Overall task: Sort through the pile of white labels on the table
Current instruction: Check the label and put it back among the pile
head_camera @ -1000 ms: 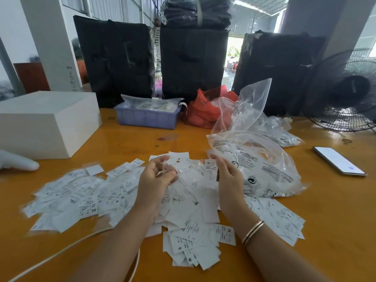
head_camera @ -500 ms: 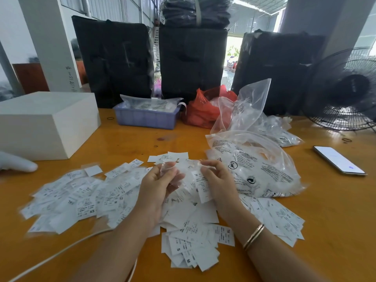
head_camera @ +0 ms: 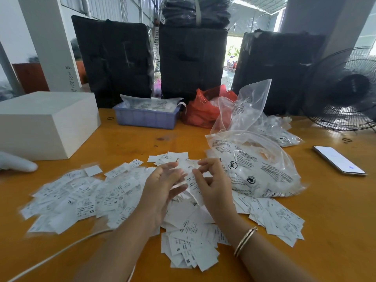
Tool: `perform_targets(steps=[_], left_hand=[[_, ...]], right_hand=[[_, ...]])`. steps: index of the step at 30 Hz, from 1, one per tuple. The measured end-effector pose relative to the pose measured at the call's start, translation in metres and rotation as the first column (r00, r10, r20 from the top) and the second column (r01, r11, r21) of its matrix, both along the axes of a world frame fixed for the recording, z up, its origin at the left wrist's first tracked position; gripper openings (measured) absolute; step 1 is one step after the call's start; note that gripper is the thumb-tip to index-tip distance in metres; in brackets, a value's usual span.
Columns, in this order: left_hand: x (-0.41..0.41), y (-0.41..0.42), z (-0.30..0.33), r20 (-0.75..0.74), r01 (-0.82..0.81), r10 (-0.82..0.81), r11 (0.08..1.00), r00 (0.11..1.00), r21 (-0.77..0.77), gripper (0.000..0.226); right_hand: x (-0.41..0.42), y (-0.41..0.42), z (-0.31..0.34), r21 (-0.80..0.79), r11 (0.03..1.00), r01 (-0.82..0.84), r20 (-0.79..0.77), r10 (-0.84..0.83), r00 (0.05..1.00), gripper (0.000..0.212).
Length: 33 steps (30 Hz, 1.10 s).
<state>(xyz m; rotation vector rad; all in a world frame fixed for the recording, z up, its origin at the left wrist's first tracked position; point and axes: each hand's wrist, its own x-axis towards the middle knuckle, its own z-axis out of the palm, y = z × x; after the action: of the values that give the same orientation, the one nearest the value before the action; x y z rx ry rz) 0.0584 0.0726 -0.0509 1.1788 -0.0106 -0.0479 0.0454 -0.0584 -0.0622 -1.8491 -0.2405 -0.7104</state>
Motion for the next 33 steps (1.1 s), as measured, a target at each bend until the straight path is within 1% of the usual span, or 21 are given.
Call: perform_targets(steps=[3,7,12,14,18,22,26,28,31,33], left_hand=[[-0.0015,-0.0008,0.0028,0.005,0.044,-0.044,0.999,0.999,0.019,0.028],[-0.0028,0.0006,0.0031,0.016,0.017,-0.018,0.998,1.000,0.062,0.030],[-0.0038,0.0013,0.0025,0.000,0.015,-0.015,1.000,1.000,0.003,0.026],[-0.0030,0.0011,0.0022,-0.017,0.015,-0.015,1.000,1.000,-0.023,0.025],[-0.0020,0.0027,0.0026,-0.040,0.018,-0.022,0.996,0.999,-0.087,0.027],[-0.0015,0.0035,0.0021,-0.030,0.025,-0.027,0.995,0.999,-0.094,0.028],[-0.0024,0.0017,0.0009,-0.009,0.036,-0.036,0.999,0.999,-0.041,0.026],[-0.0026,0.0014,-0.0001,0.002,0.050,-0.050,0.999,0.999,0.005,0.029],[-0.0036,0.0009,-0.0012,0.020,0.089,-0.092,0.989,0.996,0.121,0.034],[-0.0040,0.0010,-0.0014,0.039,0.096,-0.106,0.976,0.994,0.195,0.031]], right_hand=[[-0.0007,-0.0014,0.0004,-0.055,0.998,0.027,0.045,-0.025,0.999,0.034],[-0.0022,-0.0031,0.0021,-0.100,0.993,0.063,0.088,-0.054,0.995,0.036],[-0.0023,-0.0069,0.0029,-0.075,0.993,0.089,0.101,-0.081,0.992,0.033],[-0.0029,-0.0068,0.0033,-0.074,0.993,0.094,0.105,-0.086,0.991,0.035],[-0.0036,-0.0077,0.0041,-0.014,0.995,0.096,0.117,-0.094,0.989,0.040],[-0.0032,-0.0064,0.0021,-0.041,0.994,0.096,0.116,-0.091,0.989,0.037],[-0.0029,-0.0036,-0.0002,-0.087,0.994,0.061,0.088,-0.053,0.995,0.033],[-0.0033,-0.0030,-0.0002,-0.121,0.992,0.043,0.074,-0.034,0.997,0.034],[-0.0037,-0.0025,0.0018,-0.161,0.986,0.045,0.063,-0.035,0.997,0.033],[-0.0042,-0.0026,0.0028,-0.136,0.990,0.030,0.055,-0.023,0.998,0.030]])
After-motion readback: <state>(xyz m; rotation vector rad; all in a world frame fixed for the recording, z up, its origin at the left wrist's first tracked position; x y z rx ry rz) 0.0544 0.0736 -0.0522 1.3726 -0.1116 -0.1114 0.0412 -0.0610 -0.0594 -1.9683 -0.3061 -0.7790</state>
